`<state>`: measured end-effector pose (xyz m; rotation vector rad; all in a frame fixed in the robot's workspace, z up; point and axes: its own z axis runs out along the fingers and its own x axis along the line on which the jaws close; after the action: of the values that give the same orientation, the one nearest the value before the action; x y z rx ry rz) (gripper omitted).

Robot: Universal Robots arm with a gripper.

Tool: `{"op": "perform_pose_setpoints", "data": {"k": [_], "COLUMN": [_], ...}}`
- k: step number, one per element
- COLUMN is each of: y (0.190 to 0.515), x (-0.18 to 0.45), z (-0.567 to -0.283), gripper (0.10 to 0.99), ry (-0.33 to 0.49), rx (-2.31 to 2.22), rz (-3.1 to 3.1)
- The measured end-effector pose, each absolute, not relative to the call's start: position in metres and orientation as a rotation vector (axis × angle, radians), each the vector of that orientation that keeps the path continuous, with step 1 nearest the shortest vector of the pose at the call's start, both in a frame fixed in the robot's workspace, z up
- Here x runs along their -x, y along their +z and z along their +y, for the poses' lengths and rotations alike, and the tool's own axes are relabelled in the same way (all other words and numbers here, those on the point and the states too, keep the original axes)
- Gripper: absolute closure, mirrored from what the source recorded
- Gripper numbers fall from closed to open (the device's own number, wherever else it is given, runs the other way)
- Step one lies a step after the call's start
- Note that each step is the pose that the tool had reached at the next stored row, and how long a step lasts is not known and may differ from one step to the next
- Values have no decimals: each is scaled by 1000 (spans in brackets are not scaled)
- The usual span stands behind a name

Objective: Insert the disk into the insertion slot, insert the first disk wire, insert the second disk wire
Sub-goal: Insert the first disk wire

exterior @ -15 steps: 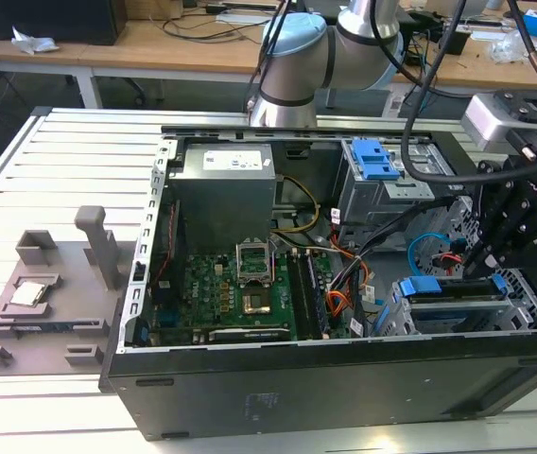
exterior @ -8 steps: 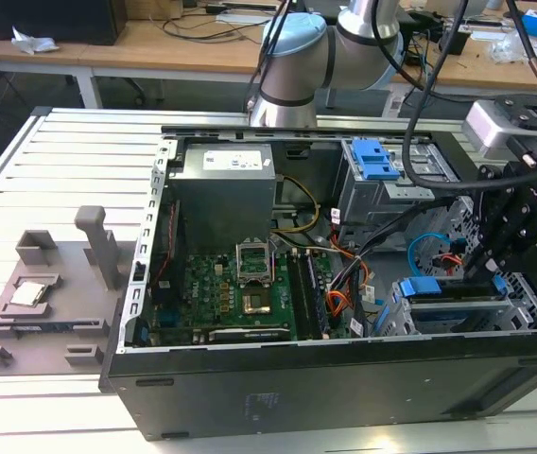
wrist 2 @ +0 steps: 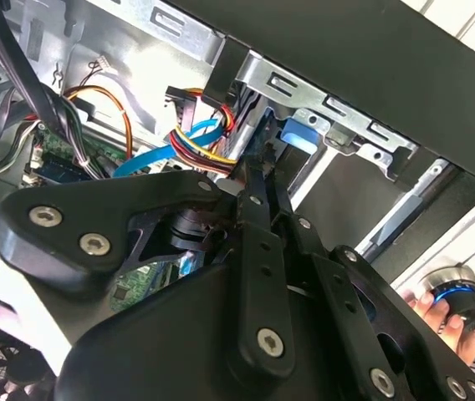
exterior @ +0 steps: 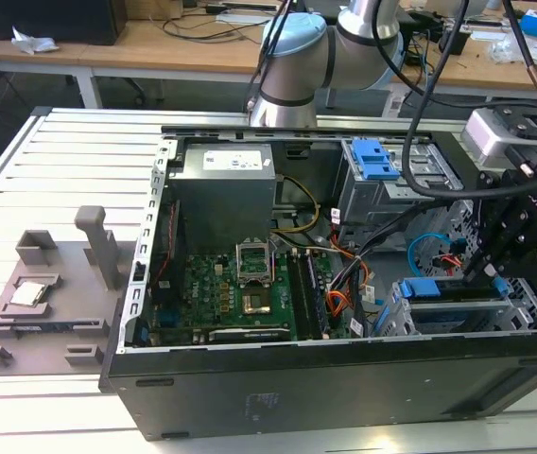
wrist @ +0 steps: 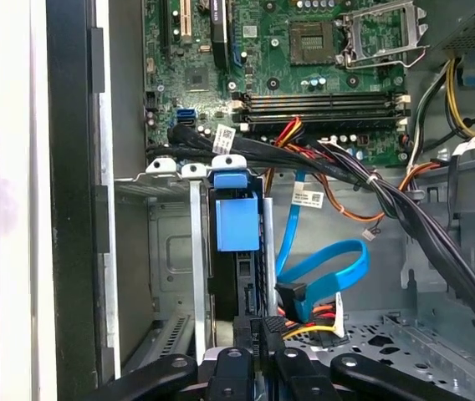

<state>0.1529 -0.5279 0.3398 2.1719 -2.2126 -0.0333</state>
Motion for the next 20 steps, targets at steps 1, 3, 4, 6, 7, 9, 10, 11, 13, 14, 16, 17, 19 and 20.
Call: {"op": "perform_pose_setpoints", "data": {"k": [1, 3, 4, 6, 7, 9, 10, 11, 13, 14, 16, 17, 19, 20], "y": [338, 335, 334, 334, 334, 334, 339, 342, 342, 342, 342, 341, 339, 339], "x": [-153, -154, -154, -154, -154, -154, -154, -154, -154, -154, -154, -154, -154, -154], "z": [-528, -529, -529, -529, -529, -529, -529, -529, -529, -529, -529, -529, -529, -529], "gripper": [922, 922, 922, 922, 922, 922, 922, 922, 922, 922, 922, 922, 922, 922], "ry": [-33, -33, -34, -34, -34, -33, -38, -34, -35, -35, -35, -35, -35, -35], "rx": [-2172, -2171, -2172, -2172, -2172, -2171, -2173, -2172, -2172, -2172, -2172, -2172, -2172, -2172], "rz": [-2212, -2212, -2212, -2212, -2212, -2212, -2214, -2213, -2213, -2213, -2213, -2213, -2213, -2213]}}
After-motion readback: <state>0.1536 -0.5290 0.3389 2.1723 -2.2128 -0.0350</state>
